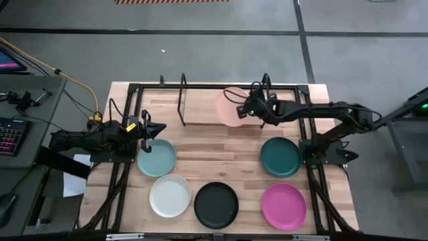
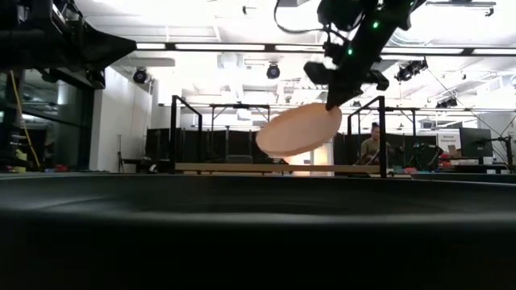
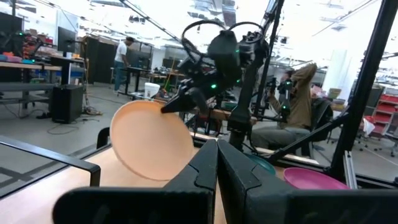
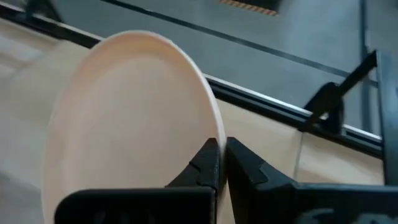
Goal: Place and stack plates onto a shelf
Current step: Put the light orange plate on the shelf
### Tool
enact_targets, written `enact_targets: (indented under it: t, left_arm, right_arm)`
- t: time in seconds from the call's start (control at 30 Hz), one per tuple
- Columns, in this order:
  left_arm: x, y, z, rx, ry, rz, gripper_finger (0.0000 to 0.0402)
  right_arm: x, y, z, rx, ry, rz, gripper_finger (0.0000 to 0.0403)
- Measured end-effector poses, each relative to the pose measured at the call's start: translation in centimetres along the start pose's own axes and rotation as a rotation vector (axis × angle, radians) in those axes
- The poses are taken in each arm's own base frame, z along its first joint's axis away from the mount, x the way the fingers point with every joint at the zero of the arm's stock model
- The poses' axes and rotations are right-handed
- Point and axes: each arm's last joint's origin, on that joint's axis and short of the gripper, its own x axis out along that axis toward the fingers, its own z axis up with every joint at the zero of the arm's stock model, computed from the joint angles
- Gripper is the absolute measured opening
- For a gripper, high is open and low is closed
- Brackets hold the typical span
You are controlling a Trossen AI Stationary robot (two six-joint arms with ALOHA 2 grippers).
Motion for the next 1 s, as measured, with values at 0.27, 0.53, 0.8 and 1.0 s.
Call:
enact_targets:
  t: [0.27,0.53,0.8,1.0]
  left_arm:
    - [0.0,0.0,0.0,0.000,0.001,0.001,0.0001]
    - [0.0,0.0,0.0,0.000,0.001,0.001,0.0001]
    - [0.0,0.0,0.0,0.000,0.001,0.001,0.0001]
    - [0.0,0.0,0.0,0.000,0.001,0.001,0.0001]
  right_arm:
    - [2.5,-1.3,0.3,0.025,0.046,-0.068,0.0000]
    - [3.0,-1.8,0.5,0.010,0.066,-0.081,0.0000]
    - [2.9,-2.0,0.2,-0.011,0.088,-0.094,0.0006]
    - [2.9,-2.0,0.3,-0.014,0.079,-0.106,0.0054]
